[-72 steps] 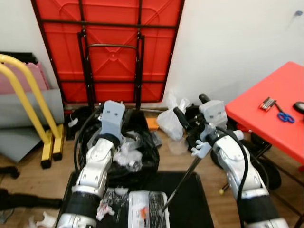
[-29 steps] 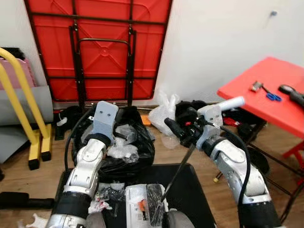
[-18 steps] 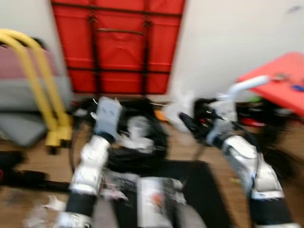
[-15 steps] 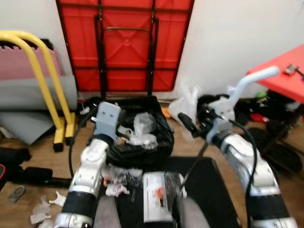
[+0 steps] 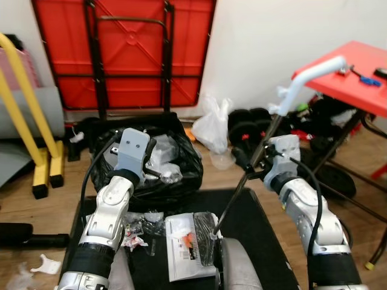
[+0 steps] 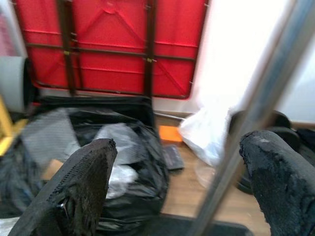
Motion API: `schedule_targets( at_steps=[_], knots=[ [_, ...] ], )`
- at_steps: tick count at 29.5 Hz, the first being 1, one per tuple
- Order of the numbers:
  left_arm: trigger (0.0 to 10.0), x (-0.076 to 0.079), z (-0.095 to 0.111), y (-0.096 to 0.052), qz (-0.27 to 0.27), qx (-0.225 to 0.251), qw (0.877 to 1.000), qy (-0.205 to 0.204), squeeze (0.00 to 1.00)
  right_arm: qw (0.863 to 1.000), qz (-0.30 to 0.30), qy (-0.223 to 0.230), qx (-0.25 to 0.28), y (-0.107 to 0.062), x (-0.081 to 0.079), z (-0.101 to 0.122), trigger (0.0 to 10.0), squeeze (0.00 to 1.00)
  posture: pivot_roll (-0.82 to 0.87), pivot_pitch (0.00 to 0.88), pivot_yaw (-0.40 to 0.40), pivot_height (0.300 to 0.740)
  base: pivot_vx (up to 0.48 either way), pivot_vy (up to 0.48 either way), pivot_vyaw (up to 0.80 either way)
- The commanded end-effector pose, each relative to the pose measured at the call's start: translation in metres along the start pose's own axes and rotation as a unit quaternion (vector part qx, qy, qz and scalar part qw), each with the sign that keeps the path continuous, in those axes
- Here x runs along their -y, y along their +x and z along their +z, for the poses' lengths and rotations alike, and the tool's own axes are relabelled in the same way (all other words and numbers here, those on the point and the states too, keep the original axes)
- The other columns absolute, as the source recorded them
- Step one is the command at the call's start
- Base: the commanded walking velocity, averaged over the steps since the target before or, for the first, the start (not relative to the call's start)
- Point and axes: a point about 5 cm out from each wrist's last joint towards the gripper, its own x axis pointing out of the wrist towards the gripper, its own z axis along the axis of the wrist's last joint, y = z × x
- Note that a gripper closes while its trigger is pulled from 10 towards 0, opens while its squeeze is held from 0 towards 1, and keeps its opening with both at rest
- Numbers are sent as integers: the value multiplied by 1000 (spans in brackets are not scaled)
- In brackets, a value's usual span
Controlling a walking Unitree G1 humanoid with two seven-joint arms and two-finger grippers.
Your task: Sweep floor
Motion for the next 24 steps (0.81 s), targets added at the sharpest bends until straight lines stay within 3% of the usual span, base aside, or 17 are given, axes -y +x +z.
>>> schedule_targets(
  at_steps=[1,24],
  knots=[
    [10000,1,-1,1,-3,-7,1000,4,0,1000,-8,-4,3,1,4,1,10000,0,-151,8,-126,506,0,0,0],
    [10000,2,1,2,-4,-3,1000,2,0,998,-49,-28,8,10,16,-3,10000,0,-159,21,-118,426,0,0,0]
  ],
)
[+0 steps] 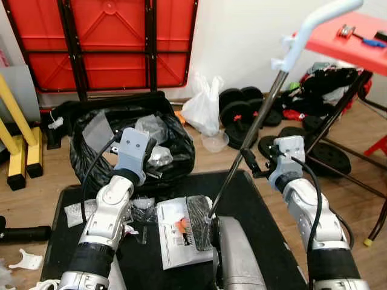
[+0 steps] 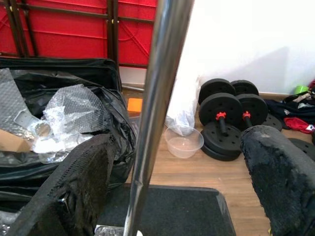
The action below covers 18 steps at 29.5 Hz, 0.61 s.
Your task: Sweep floor
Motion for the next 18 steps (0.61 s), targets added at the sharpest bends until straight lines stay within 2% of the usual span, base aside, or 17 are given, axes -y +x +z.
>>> schedule_targets(
  at_steps=[1,13,18],
  knots=[
    [10000,2,-1,0,-4,-4,1000,2,0,1000,-10,-3,3,4,4,0,10000,0,-157,25,-119,421,0,0,0],
    [10000,5,2,-4,-8,2,1000,2,0,1000,-20,12,-8,12,15,-8,10000,0,-152,54,-128,386,0,0,0],
    [10000,8,7,-12,-21,12,1000,2,0,999,-23,21,-16,15,17,-16,10000,0,-142,102,-130,371,0,0,0]
  ],
)
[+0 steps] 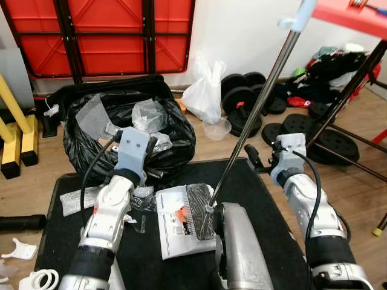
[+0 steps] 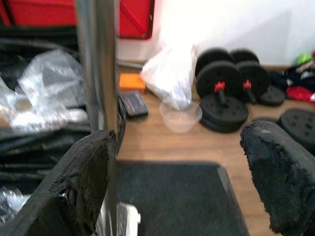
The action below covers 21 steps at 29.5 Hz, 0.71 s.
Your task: Sweep floor
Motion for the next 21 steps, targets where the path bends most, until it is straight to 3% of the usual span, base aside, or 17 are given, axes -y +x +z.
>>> schedule_targets(
  at_steps=[1,11,21],
  knots=[
    [10000,5,1,-3,-16,-2,1000,1,0,1000,-6,4,3,1,4,-1,10000,0,-142,102,-130,371,0,0,0],
    [10000,12,12,-23,-55,7,998,8,0,1000,7,24,13,20,-7,6,10000,0,-102,208,-130,341,0,0,0],
    [10000,15,19,-38,-63,4,998,12,0,997,74,-5,3,33,-34,10,10000,0,-83,259,-146,306,0,0,0]
  ],
)
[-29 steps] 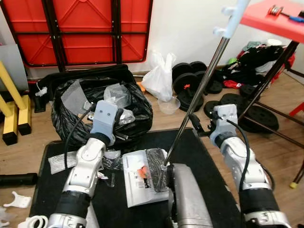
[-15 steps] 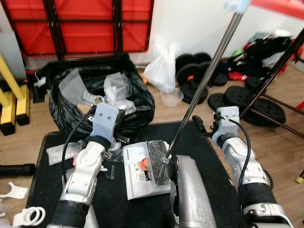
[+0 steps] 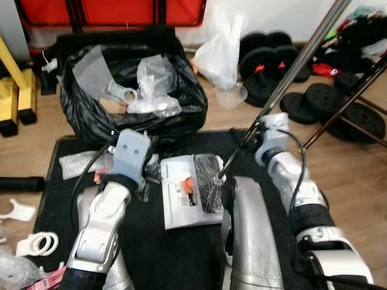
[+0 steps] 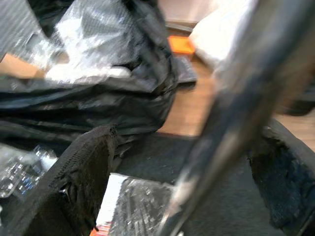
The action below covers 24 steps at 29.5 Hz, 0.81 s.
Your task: Sweep floor
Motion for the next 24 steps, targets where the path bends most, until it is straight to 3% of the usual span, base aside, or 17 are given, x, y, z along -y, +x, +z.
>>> schedule_targets(
  at_steps=[1,7,20,21,23,24],
  knots=[
    [10000,8,0,-3,-49,-6,999,-2,0,1000,3,-5,-5,1,-1,-3,10000,0,-83,259,-146,306,0,0,0],
    [10000,12,4,-8,-52,-10,999,-3,0,1000,-13,6,9,5,-2,-2,10000,0,-80,263,-156,302,0,0,0],
    [10000,15,6,-10,-54,-12,998,2,0,1000,-20,11,-13,3,-4,-18,10000,0,-73,240,-158,302,0,0,0],
    [10000,15,6,-9,-54,-13,998,2,0,1000,-25,13,-7,2,-2,-17,6078,0,-76,245,-153,302,0,0,0],
    [10000,15,6,-9,-54,-13,998,2,0,1000,-25,13,-7,2,-2,-17,6078,0,-76,245,-153,302,0,0,0],
    [10000,15,6,-9,-54,-13,998,2,0,999,-31,14,-2,2,0,-16,824,0,-77,246,-154,302,0,0,0]
  ],
)
